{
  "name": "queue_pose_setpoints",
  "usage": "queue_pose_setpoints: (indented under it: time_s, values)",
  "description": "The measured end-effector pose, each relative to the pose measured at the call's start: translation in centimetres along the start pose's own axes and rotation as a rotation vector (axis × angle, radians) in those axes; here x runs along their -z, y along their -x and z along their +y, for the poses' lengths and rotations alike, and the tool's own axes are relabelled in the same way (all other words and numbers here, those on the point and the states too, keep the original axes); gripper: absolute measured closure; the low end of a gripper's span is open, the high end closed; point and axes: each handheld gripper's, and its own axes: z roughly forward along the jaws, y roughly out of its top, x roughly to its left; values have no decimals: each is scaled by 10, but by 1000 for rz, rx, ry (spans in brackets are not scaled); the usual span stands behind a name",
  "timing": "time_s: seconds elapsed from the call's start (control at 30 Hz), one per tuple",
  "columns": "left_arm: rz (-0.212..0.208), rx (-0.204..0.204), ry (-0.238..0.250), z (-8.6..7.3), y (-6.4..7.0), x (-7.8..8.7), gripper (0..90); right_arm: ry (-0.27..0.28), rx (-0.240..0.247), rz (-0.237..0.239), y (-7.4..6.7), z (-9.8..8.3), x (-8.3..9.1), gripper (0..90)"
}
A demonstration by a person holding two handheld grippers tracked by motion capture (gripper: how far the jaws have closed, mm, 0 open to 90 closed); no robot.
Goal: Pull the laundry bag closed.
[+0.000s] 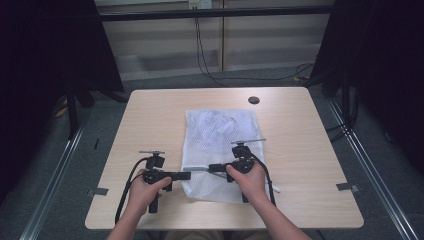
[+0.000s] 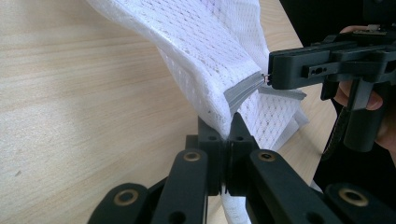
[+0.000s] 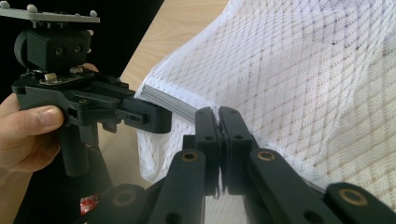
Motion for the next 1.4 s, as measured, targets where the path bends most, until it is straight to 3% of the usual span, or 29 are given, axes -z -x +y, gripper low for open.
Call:
queue_pose_setpoints:
  time_s: [0.1,1.4]
  values:
    - [-4,14,4,0,0,1,881,3,-1,-5,0,0,1,879]
    - [6,5,-5,0,-2,2,882,4,-13,-6,6,-3,8,879]
